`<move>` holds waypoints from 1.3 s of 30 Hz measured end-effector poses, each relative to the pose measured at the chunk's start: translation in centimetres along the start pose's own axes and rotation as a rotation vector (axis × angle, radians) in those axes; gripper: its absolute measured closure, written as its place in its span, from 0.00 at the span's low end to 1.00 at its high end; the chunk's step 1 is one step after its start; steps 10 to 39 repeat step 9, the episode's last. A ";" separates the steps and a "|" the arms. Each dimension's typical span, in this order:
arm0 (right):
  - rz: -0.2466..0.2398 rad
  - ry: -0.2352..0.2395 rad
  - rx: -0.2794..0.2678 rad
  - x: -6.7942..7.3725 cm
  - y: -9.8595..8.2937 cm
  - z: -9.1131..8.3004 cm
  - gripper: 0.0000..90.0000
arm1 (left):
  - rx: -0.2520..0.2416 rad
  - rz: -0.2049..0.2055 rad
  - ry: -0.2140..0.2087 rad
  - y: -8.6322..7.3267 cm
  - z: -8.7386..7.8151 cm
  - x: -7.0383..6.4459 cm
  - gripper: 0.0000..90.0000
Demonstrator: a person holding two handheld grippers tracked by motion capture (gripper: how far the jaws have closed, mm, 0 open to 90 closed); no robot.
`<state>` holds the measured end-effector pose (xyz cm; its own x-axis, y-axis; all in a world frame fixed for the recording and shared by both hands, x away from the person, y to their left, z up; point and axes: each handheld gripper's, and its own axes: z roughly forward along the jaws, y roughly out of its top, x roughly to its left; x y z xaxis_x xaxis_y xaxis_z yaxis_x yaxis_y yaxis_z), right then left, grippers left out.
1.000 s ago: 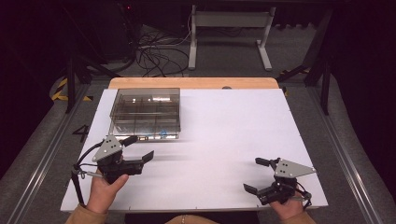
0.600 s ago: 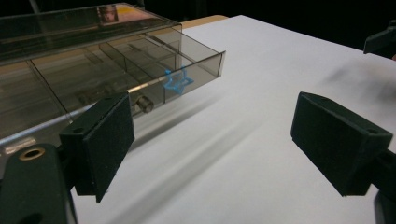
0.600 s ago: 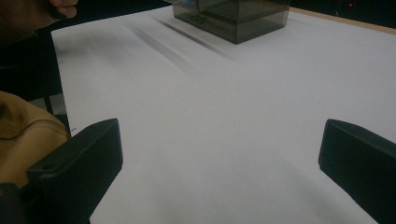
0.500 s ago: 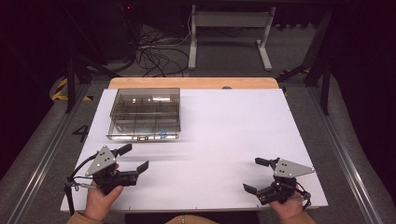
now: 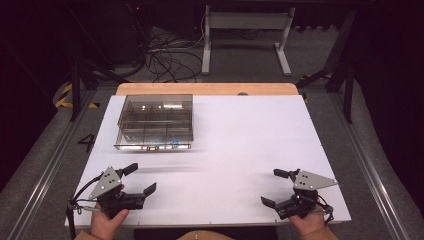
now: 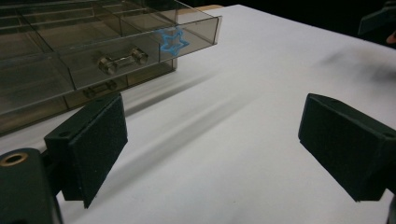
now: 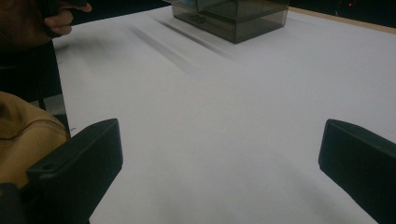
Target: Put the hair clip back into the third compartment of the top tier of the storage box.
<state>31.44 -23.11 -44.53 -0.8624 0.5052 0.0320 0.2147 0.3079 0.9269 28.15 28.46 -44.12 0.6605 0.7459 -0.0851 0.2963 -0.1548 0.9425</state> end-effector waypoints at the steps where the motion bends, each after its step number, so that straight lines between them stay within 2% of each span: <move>1: 0.001 0.000 0.000 0.0 0.0 0.0 0.00 | 0.002 -0.003 0.001 0.0 0.0 0.0 0.10; 5: 0.000 0.002 0.001 0.0 0.0 0.1 0.00 | -0.001 -0.019 0.000 0.0 0.0 0.1 0.10; 39: 0.001 0.002 0.002 0.0 0.0 0.1 0.00 | 0.003 -0.012 0.004 0.0 0.1 0.1 0.10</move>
